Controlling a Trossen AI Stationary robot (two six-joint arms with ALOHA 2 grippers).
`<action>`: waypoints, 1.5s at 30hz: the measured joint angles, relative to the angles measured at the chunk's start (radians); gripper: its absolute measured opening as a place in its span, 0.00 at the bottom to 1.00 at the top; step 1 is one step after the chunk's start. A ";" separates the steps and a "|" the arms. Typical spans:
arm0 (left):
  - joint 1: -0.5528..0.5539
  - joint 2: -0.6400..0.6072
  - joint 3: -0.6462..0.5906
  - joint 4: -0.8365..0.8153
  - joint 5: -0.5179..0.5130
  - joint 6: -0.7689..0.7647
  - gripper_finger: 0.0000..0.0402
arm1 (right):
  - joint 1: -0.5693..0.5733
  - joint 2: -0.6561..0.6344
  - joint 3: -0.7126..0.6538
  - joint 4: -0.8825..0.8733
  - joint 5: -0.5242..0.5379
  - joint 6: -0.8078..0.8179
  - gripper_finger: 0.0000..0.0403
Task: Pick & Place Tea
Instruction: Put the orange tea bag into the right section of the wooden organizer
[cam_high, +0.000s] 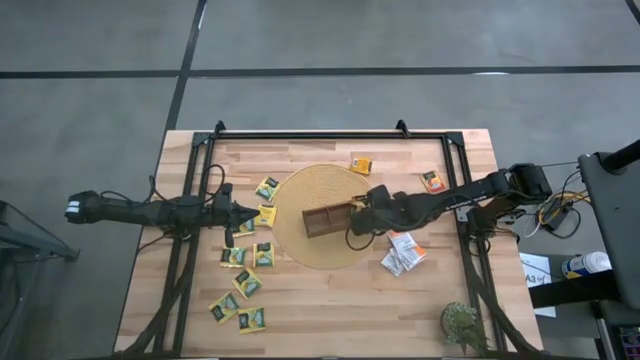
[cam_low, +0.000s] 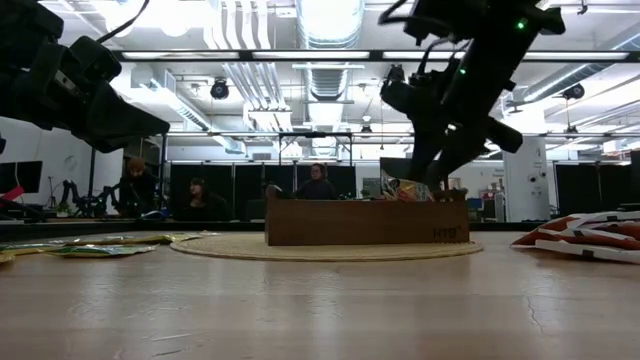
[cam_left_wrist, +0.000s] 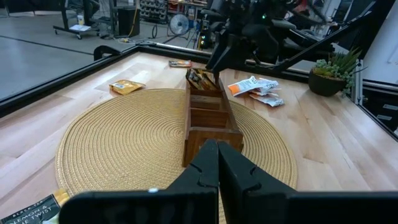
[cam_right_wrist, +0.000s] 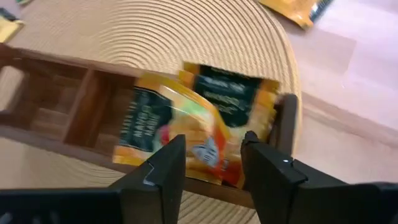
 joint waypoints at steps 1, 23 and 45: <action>0.000 0.000 0.000 0.000 0.000 0.000 0.00 | 0.000 -0.001 0.011 -0.001 0.000 -0.021 0.38; 0.000 0.001 0.000 0.000 0.000 0.000 0.00 | -0.008 0.109 0.337 -0.023 -0.130 -1.370 0.29; 0.000 0.003 0.000 0.000 0.000 0.000 0.00 | -0.028 0.384 0.701 -0.538 -0.185 -1.546 0.32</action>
